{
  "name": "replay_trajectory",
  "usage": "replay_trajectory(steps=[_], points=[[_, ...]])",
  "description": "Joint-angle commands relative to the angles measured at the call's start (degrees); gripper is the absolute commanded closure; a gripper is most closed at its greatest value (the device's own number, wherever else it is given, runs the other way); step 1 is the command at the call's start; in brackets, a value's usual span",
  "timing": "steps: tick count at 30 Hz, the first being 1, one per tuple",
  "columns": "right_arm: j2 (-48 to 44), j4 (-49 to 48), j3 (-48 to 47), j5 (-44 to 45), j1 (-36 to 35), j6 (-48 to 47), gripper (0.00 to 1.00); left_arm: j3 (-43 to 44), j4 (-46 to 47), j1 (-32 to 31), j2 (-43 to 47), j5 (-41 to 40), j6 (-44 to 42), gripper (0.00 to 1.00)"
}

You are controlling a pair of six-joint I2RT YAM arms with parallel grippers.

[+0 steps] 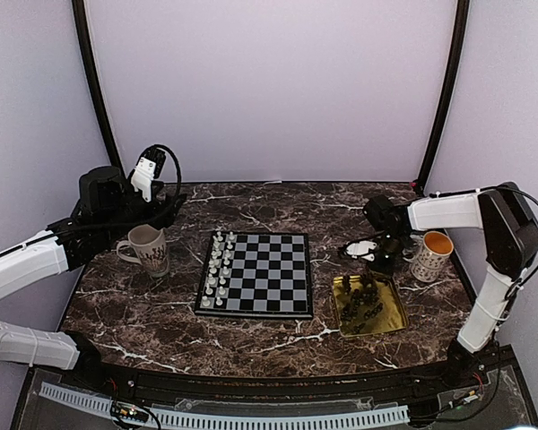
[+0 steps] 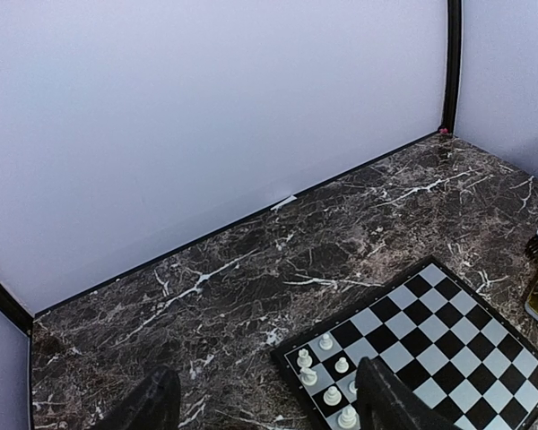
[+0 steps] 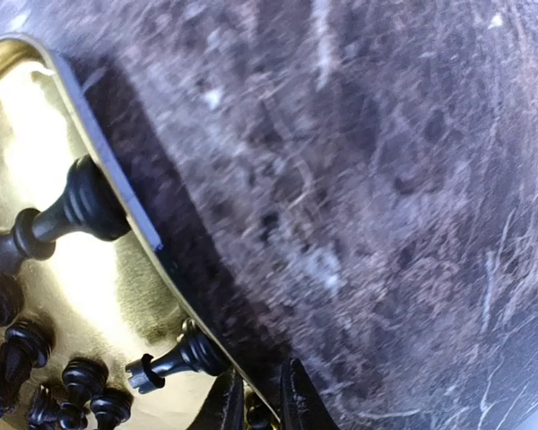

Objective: Set up the chess pieces on the board
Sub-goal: Move the storage box to the center of the board.

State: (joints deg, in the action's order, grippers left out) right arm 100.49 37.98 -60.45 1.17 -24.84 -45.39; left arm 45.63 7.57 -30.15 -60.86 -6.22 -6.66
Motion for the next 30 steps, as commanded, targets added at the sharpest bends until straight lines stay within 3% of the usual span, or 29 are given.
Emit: replay_trajectory(steps=[1,14,17,19,27,28,29,30], points=[[4.0,-2.9,-2.1,0.4,-0.5,3.7,0.87,0.7,0.3,0.0,0.2,0.9,0.7,0.31],[8.4,-4.4,-10.1,1.3,-0.5,9.2,0.88,0.7,0.4,-0.1,0.0,1.1,1.6,0.29],[5.3,-3.4,-9.4,1.2,-0.3,9.3,0.82,0.4,0.7,0.0,0.0,0.7,2.1,0.26],[2.3,-2.3,-8.9,-0.2,0.1,9.2,0.76,0.1,1.2,-0.1,-0.1,0.1,3.1,0.03],[-12.2,-1.2,-6.8,-9.1,3.1,14.8,0.59,-0.2,2.4,-0.1,-3.3,1.3,5.6,0.01],[-14.0,-1.7,-6.2,-10.3,3.3,15.8,0.45,0.5,2.0,-0.3,-3.9,2.8,6.0,0.01],[-15.8,-2.7,-6.0,-11.0,3.3,17.2,0.09,1.4,1.6,-0.4,-4.9,4.2,6.7,0.01],[-17.4,-4.2,-4.2,-11.3,3.3,18.9,0.01,2.7,0.7,-0.5,-5.7,5.7,7.5,0.01]])
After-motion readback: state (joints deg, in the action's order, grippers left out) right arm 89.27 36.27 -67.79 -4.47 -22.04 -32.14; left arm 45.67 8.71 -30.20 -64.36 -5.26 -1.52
